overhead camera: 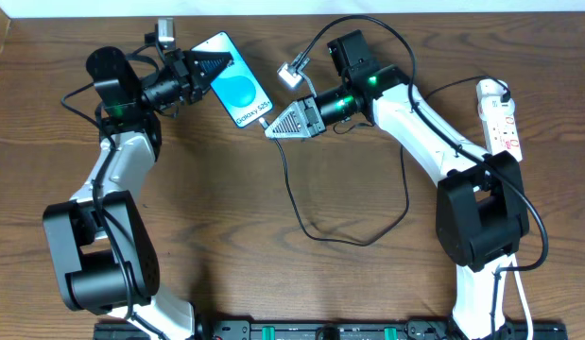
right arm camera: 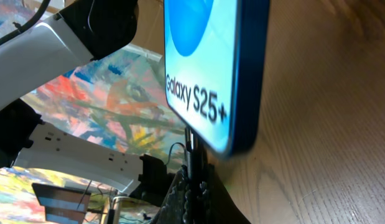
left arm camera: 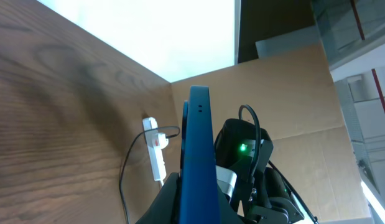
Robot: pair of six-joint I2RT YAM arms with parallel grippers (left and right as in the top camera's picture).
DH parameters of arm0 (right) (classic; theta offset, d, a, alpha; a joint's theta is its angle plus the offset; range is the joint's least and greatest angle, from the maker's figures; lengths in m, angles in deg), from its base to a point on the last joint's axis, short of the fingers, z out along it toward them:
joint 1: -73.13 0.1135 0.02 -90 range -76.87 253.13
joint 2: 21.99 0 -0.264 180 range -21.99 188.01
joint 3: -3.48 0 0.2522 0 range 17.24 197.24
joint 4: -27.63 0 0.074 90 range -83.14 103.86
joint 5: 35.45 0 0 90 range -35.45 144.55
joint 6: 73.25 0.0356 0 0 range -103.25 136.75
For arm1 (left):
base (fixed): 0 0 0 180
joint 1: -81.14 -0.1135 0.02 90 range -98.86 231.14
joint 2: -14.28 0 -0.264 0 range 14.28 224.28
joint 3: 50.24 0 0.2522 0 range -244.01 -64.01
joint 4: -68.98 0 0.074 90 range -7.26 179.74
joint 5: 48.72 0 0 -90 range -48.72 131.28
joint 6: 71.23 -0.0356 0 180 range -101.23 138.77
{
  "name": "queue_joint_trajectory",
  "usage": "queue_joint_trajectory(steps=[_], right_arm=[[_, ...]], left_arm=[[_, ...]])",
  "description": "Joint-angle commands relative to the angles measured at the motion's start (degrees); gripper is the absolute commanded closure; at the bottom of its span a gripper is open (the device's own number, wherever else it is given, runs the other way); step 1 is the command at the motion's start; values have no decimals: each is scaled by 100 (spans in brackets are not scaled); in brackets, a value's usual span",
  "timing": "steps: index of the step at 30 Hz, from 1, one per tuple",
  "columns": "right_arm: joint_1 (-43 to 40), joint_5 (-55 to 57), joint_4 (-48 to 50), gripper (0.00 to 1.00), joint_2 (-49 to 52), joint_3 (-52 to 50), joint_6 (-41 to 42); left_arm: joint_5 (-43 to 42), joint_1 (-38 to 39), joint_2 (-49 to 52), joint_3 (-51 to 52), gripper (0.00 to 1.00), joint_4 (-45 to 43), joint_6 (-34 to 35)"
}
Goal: Plug charger to phone and switch on socket
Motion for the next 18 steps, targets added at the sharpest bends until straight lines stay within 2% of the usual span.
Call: queue_joint_trajectory(steps=[1,7,18], right_arm=[[70,-155,13,99,57,-15,55],[79,-153,17,99,61,-13,68],[81,-155,398,99,94,-15,608]], left_arm=[[13,76,-173,-9,93,-74,-15],[2,87,-173,-9,93,-72,-11],[0,98,-173,-9,93,-74,-7]])
